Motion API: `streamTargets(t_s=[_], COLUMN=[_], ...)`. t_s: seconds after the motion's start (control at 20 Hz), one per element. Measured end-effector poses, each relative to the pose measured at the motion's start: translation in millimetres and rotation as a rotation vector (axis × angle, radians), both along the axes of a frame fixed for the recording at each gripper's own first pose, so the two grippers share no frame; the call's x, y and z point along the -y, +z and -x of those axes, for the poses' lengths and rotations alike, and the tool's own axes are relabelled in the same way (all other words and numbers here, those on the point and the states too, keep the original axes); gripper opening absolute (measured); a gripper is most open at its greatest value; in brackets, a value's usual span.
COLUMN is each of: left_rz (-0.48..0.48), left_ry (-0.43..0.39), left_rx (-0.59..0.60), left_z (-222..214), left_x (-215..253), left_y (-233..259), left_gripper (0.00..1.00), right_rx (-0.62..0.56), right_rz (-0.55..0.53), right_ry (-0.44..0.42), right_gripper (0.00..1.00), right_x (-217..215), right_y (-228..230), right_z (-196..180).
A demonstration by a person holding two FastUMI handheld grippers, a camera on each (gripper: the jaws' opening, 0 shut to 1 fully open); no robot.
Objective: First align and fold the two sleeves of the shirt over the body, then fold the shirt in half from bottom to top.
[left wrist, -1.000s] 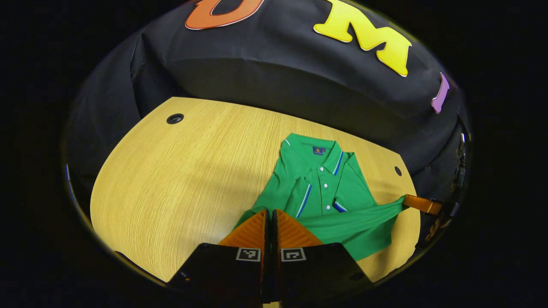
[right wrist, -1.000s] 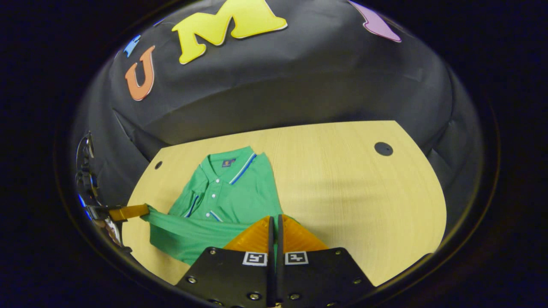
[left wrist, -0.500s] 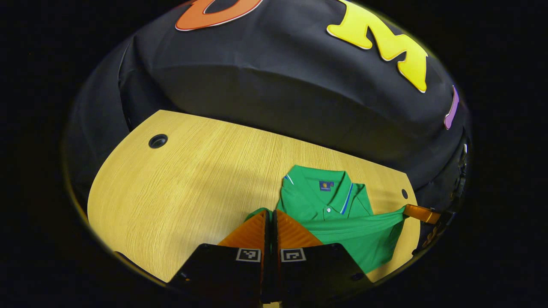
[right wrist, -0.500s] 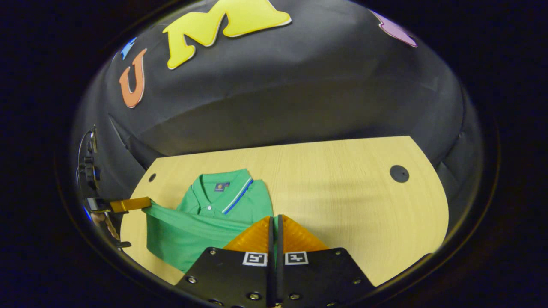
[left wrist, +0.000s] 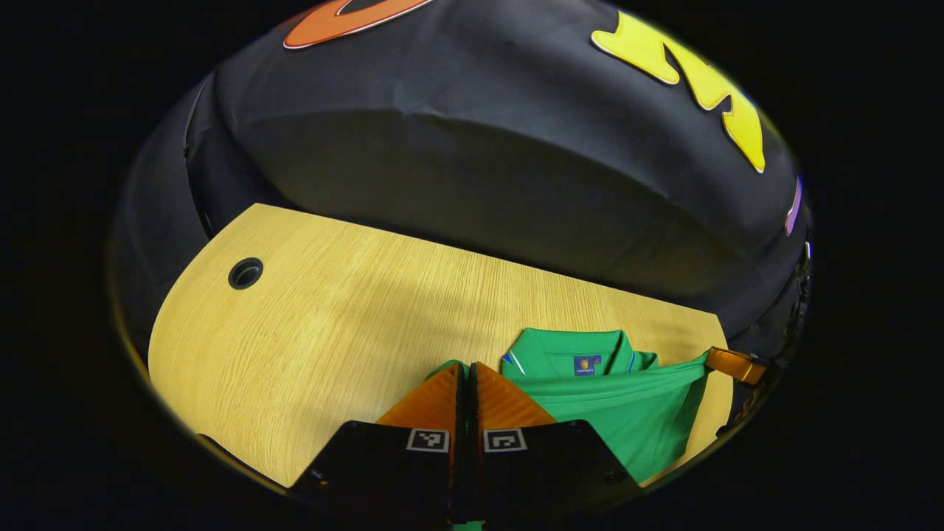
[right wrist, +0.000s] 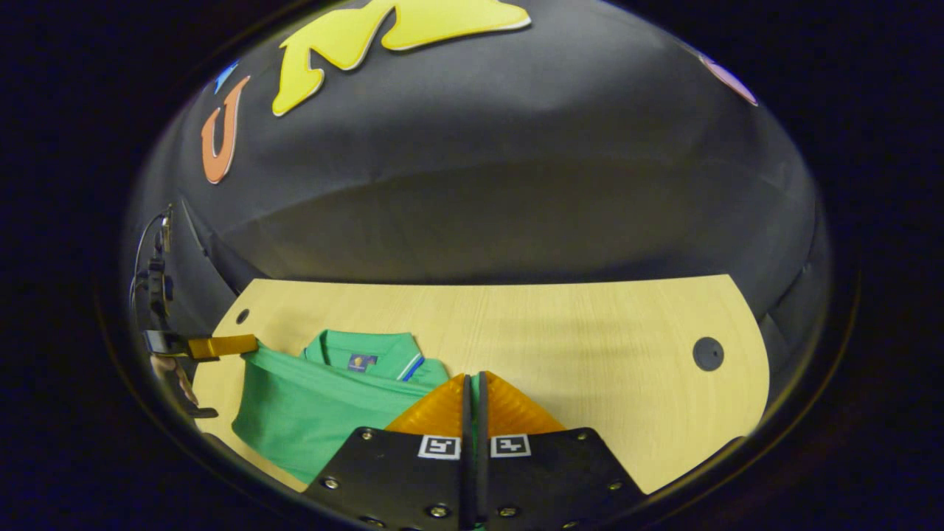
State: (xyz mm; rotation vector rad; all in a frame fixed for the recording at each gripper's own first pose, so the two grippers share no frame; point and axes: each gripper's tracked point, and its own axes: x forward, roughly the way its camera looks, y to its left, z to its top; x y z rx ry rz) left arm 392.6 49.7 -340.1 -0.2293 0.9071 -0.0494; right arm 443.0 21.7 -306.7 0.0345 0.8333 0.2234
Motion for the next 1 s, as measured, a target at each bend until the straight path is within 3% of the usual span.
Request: streamTargets(t_s=[0.2,0.3,0.35,0.4,0.75,1.0], left_rz=[-0.01,0.004,0.001,0.001,0.0,-0.035], left_ry=[-0.003,-0.031,-0.039,-0.045,-0.04,-0.08], left_rx=[0.035,0.044,0.036,0.028,0.055,0.195], left_z=[-8,-12,-10,-8,13,45], left_x=[0,7,9,10,11,16], left_y=[1,0,0,-4,21,84], left_gripper=[0.0,1.0,0.89,0.99,0.99,0.99], right_rx=[-0.018,-0.057,-0.073,-0.086,-0.013,0.131], right_rz=[-0.019,-0.02,-0.022,-0.035,-0.045,-0.039], right_ry=[-0.04,-0.062,-0.066,-0.065,-0.057,-0.053], right_gripper=[0.0,0.63,0.94,0.96,0.95,0.95], right_x=[0,2,5,2,2,-7], right_y=[-15,-28,-33,-26,12,71], right_z=[-1,-2,2,7,18,58])
